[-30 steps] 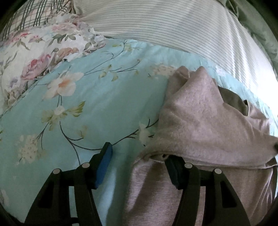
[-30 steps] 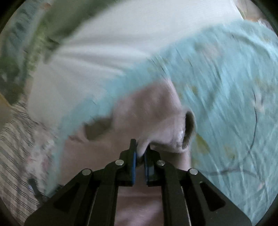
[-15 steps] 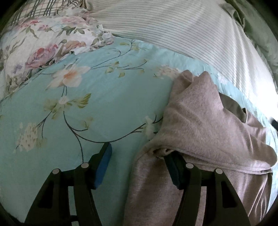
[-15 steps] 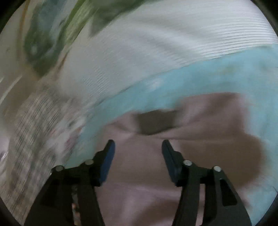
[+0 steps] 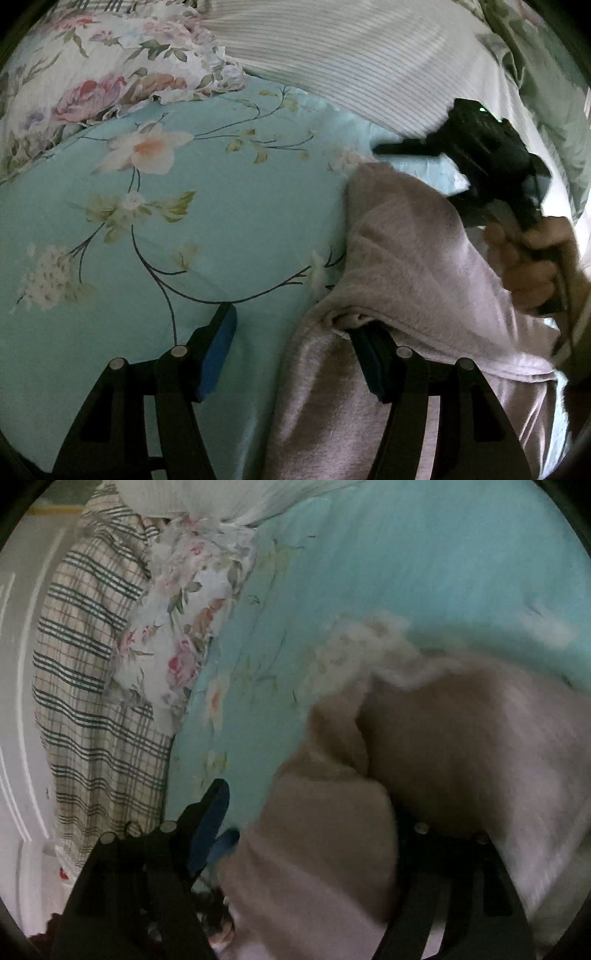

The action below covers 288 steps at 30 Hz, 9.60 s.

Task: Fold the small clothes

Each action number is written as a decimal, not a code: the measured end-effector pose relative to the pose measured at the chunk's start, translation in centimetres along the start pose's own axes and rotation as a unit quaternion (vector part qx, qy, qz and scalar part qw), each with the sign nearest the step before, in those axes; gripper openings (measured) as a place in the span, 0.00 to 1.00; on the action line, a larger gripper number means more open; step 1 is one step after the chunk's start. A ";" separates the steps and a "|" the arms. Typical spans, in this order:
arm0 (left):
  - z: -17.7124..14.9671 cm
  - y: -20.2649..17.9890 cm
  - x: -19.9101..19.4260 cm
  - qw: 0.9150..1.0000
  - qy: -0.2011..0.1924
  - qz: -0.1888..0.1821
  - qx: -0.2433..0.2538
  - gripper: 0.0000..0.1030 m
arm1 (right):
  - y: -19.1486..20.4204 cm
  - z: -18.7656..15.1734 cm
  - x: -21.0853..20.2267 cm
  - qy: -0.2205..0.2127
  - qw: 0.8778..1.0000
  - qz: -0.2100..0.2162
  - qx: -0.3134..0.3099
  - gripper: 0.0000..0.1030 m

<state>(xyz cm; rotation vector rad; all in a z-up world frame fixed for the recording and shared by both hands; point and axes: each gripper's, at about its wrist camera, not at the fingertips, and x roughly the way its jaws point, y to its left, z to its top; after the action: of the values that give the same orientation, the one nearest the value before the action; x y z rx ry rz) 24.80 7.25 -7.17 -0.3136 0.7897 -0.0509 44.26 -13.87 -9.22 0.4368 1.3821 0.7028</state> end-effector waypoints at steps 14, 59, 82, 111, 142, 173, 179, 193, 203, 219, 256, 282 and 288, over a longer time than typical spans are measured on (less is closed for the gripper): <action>1.0 -0.9 -4.4 0.997 -0.024 -0.070 0.022 0.61 | 0.4 -2.6 -5.3 -0.175 0.984 -0.015 0.015 0.73; 0.8 -1.8 -3.6 0.988 0.042 0.030 0.147 0.61 | -4.5 -37.7 -29.2 -0.397 0.846 -0.297 0.197 0.36; -16.2 8.9 -18.7 0.970 0.147 -0.157 0.109 0.78 | 4.8 -56.2 -18.5 -0.273 0.943 -0.146 0.119 0.49; -19.7 7.9 -18.4 0.939 0.229 -0.190 0.172 0.36 | 2.9 -63.4 -21.3 -0.334 0.931 -0.058 0.134 0.08; -8.4 5.1 -25.3 0.958 -0.031 -0.270 0.088 0.06 | 8.5 -58.0 -26.5 -0.424 0.905 0.016 0.023 0.06; 10.1 -5.5 9.4 0.990 0.067 -0.120 0.040 0.11 | -13.1 -26.4 -29.3 -0.367 0.879 -0.216 0.215 0.08; 7.3 -4.9 3.9 0.985 0.051 -0.150 0.072 0.29 | -10.9 -31.4 -32.1 -0.431 0.846 -0.224 0.218 0.51; 4.6 -12.6 8.7 0.966 0.133 -0.100 0.199 0.29 | -4.3 -23.6 -19.0 -0.180 0.925 -0.334 0.015 0.49; 10.6 -8.2 7.8 0.994 0.050 -0.083 0.041 0.40 | -7.8 -25.7 -28.6 -0.394 0.842 -0.322 0.178 0.49; -6.1 -1.9 -5.9 0.983 0.089 -0.162 -0.016 0.46 | -3.0 -39.7 -22.8 -0.422 0.840 -0.281 0.192 0.50; -5.2 -18.0 -5.5 0.980 -0.012 -0.164 0.114 0.07 | -1.6 -33.5 -22.9 -0.389 0.904 -0.105 0.139 0.55; -9.0 -24.7 -5.8 0.956 0.019 -0.218 0.195 0.07 | -1.5 -17.8 -21.1 -0.292 0.941 -0.167 0.032 0.13; -11.8 -31.3 -5.3 0.936 0.044 -0.265 0.228 0.07 | -2.9 -23.3 -28.3 -0.337 0.918 -0.206 0.039 0.13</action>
<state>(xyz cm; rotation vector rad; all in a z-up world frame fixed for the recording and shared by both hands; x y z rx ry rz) 14.93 -24.76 -2.04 -0.0741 0.7392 -0.7520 20.98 -37.88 5.98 0.3830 0.7999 0.1170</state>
